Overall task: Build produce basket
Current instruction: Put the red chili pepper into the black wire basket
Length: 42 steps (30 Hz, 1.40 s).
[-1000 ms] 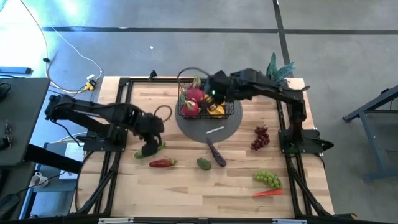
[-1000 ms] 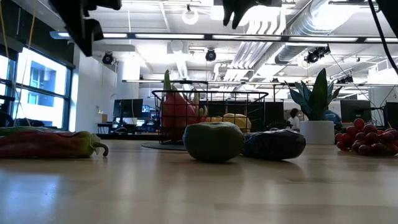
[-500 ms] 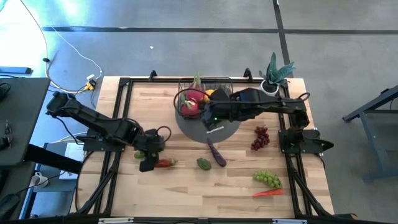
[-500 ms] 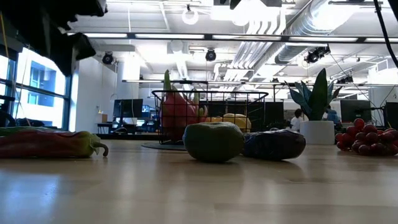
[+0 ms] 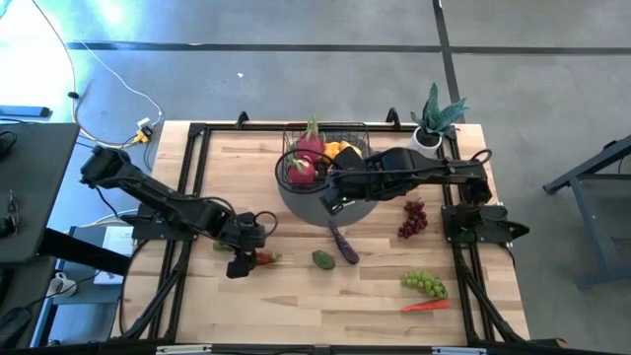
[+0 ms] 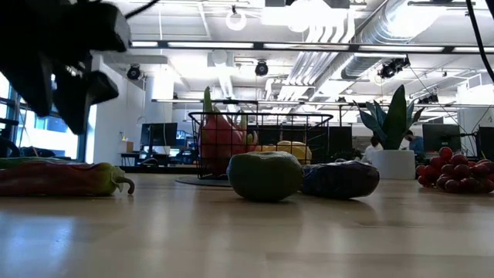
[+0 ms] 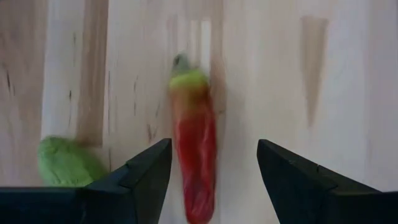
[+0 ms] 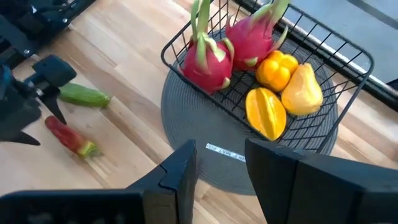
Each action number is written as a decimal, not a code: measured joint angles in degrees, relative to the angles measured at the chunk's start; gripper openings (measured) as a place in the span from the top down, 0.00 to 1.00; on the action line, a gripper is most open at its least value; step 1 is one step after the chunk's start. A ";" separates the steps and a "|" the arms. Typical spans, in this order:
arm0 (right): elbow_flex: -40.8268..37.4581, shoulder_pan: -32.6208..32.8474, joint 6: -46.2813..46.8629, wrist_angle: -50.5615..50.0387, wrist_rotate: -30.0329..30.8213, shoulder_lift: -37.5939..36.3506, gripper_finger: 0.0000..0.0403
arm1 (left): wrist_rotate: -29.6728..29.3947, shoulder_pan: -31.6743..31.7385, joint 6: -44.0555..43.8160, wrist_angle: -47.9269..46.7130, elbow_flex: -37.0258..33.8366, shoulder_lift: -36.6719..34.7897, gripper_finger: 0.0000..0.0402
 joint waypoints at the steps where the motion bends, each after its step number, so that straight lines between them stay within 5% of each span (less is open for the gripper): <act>1: 0.00 0.00 -0.02 0.02 0.57 0.00 0.70 | -0.01 0.00 0.01 0.08 -0.08 0.98 0.43; 21: 0.00 0.33 -0.52 0.04 -1.56 0.02 0.70 | -0.65 0.09 -1.10 4.39 0.08 15.41 0.44; 34: 0.00 1.62 -2.60 0.02 -2.46 0.02 0.70 | -0.08 0.97 0.90 6.49 0.03 15.20 0.82; 42: -0.02 1.62 -2.78 0.04 -0.80 -2.04 0.70 | 4.76 5.52 1.93 10.31 0.01 14.05 0.81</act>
